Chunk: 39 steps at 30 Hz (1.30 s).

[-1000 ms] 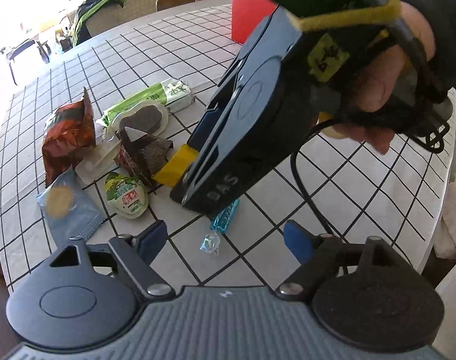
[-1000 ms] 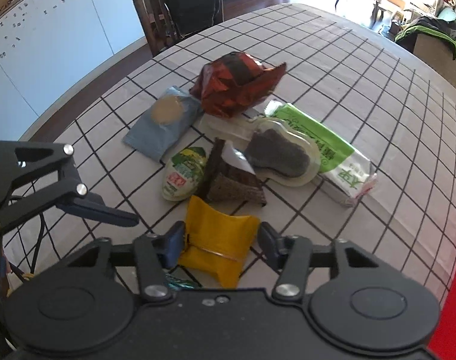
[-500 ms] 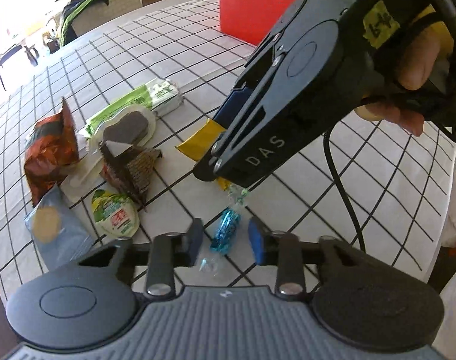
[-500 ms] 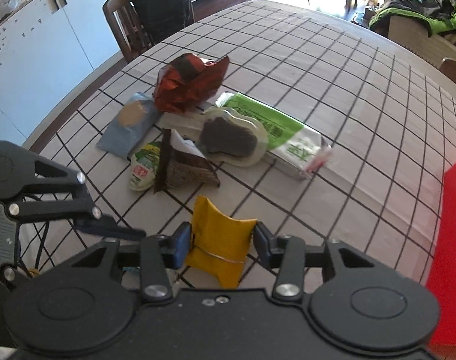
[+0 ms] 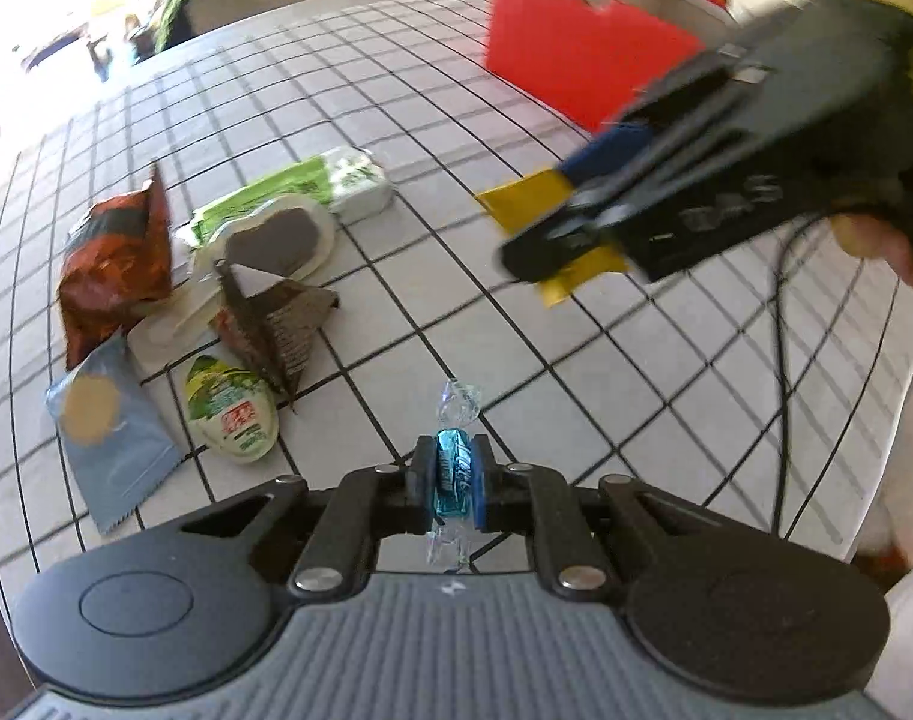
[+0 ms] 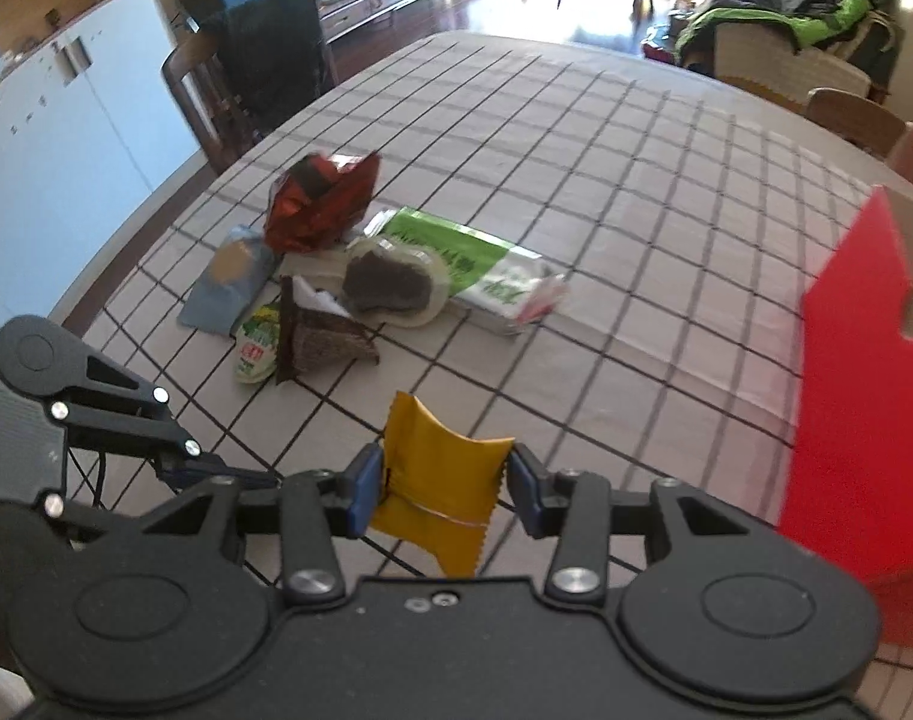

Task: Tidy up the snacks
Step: 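Carry the yellow packet and blue candy over the red box with both tools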

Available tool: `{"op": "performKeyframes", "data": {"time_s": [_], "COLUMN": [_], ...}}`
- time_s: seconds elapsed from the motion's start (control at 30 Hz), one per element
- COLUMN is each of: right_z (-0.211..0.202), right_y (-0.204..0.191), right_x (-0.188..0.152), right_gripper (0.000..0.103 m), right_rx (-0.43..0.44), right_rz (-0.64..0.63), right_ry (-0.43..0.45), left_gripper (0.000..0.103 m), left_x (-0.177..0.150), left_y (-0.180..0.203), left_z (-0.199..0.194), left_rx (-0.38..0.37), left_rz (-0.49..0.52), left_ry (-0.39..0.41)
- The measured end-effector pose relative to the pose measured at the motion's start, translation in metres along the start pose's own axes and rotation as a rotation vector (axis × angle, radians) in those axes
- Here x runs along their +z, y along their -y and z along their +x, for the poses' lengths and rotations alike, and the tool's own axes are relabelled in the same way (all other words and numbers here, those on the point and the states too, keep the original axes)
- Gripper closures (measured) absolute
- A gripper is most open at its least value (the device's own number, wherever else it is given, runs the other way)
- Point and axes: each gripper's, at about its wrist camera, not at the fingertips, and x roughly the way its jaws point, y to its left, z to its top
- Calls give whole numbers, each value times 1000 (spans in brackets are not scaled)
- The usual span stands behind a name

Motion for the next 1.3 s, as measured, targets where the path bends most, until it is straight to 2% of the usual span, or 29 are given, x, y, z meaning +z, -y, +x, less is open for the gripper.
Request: {"op": "performKeyframes", "data": {"time_s": [0.3, 0.73, 1.07, 1.3], "right_z": [-62, -129, -150, -145], "right_y": [24, 94, 176, 229], "right_x": [1, -2, -15, -29], "right_gripper": [59, 59, 59, 59], "right_rx": [-61, -164, -276, -332], "right_rz": [41, 98, 154, 182], "right_ry": [83, 181, 191, 147], "left_gripper": [92, 92, 92, 92], "left_x": [24, 111, 192, 241], "left_y": [8, 68, 121, 148], "left_z": [-37, -72, -51, -13], "left_rx": [11, -4, -18, -14], "left_rz": [-104, -67, -29, -63], "left_ry": [88, 220, 245, 208]}}
